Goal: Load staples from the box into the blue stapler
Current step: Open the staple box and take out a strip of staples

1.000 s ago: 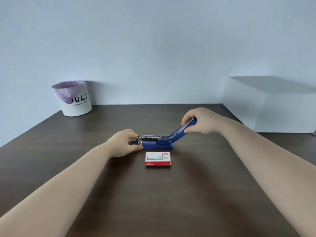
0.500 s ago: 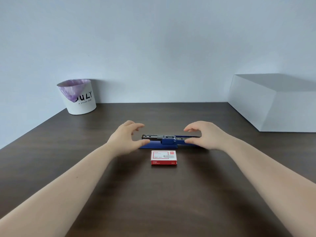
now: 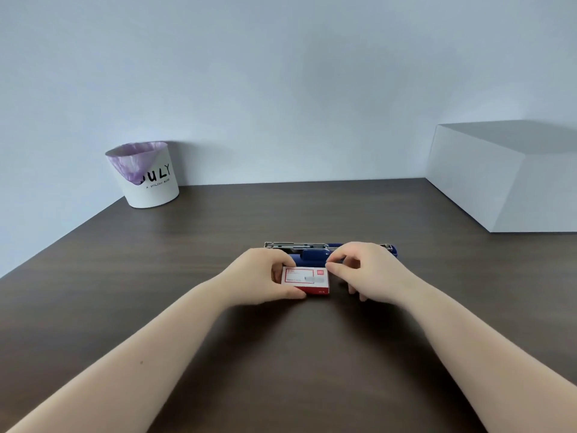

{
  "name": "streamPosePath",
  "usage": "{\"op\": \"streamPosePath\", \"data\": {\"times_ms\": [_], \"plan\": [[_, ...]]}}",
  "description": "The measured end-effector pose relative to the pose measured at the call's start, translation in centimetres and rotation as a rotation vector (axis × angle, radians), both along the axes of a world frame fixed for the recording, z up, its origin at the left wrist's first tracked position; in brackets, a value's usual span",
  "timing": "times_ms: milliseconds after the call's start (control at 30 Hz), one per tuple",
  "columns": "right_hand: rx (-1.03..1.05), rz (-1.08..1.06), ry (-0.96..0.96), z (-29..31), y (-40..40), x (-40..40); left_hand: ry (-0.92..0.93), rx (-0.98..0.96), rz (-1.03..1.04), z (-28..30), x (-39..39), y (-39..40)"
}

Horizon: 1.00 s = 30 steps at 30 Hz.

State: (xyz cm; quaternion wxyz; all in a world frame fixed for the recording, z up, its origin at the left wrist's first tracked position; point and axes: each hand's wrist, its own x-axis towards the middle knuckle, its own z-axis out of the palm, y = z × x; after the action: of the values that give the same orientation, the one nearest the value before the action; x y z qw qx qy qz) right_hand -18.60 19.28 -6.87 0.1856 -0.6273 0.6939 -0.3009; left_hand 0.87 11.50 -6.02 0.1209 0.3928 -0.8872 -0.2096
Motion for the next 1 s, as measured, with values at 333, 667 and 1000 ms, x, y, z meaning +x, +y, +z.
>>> {"op": "streamPosePath", "data": {"times_ms": [333,667,1000], "plan": [[0.068,0.032,-0.304,-0.1,0.1,0.1,0.245,0.159,0.065,-1.4,-0.2,-1.2],[0.125,0.009,-0.563,0.4,0.2,0.4,0.312,0.191,0.025,-1.1,0.4,-0.9],[0.214,-0.048,-0.525,1.0,0.7,-1.0,0.265,0.099,-0.002,-0.6,3.1,-1.9]]}}
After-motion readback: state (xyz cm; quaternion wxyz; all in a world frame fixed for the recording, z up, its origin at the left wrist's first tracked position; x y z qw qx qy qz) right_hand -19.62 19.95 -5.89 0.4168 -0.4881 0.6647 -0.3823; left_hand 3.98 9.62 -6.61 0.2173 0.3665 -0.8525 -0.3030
